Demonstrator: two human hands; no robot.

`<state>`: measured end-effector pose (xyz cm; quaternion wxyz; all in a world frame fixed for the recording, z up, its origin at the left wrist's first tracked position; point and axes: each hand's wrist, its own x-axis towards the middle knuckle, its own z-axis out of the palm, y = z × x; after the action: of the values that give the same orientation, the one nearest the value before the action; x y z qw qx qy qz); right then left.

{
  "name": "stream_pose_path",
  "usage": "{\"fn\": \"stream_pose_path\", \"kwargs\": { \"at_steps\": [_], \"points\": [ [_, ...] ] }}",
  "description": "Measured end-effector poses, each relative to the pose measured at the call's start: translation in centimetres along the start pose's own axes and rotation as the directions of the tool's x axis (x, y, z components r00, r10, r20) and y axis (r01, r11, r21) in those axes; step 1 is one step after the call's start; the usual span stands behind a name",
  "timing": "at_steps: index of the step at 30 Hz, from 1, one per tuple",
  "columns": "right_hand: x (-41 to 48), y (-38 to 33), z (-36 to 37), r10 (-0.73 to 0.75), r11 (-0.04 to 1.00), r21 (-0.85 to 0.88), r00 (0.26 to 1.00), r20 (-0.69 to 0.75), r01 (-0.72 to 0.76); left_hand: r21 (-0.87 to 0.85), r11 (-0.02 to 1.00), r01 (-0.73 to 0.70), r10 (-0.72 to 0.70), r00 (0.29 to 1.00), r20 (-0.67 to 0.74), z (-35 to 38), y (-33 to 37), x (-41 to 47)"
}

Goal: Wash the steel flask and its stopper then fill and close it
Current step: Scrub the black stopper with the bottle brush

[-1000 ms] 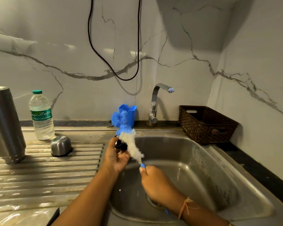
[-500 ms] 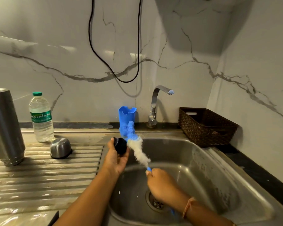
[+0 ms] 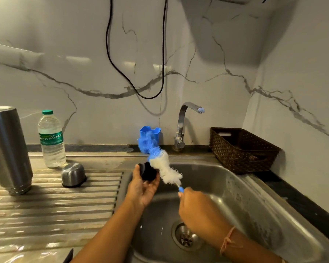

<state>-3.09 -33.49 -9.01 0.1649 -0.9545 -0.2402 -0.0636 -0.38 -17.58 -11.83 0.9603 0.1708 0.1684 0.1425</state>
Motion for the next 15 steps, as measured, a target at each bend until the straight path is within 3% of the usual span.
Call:
{"fn": "stream_pose_path", "kwargs": {
  "at_steps": [3,8,15],
  "points": [
    [0.8,0.1,-0.8,-0.001,1.0,0.005,1.0,-0.019,0.001,0.013,1.0,0.022,-0.023,0.998,0.054,0.4,-0.2,0.0],
    [-2.1,-1.5,0.1,-0.045,0.995,-0.084,0.995,0.092,0.053,0.074,0.995,-0.06,0.056,0.997,0.048,-0.8,1.2,1.0],
    [1.5,-0.8,-1.1,0.025,0.999,0.042,1.0,0.011,-0.026,0.084,0.996,0.037,-0.049,0.988,0.148,0.3,-0.1,0.3]
  ]
}}
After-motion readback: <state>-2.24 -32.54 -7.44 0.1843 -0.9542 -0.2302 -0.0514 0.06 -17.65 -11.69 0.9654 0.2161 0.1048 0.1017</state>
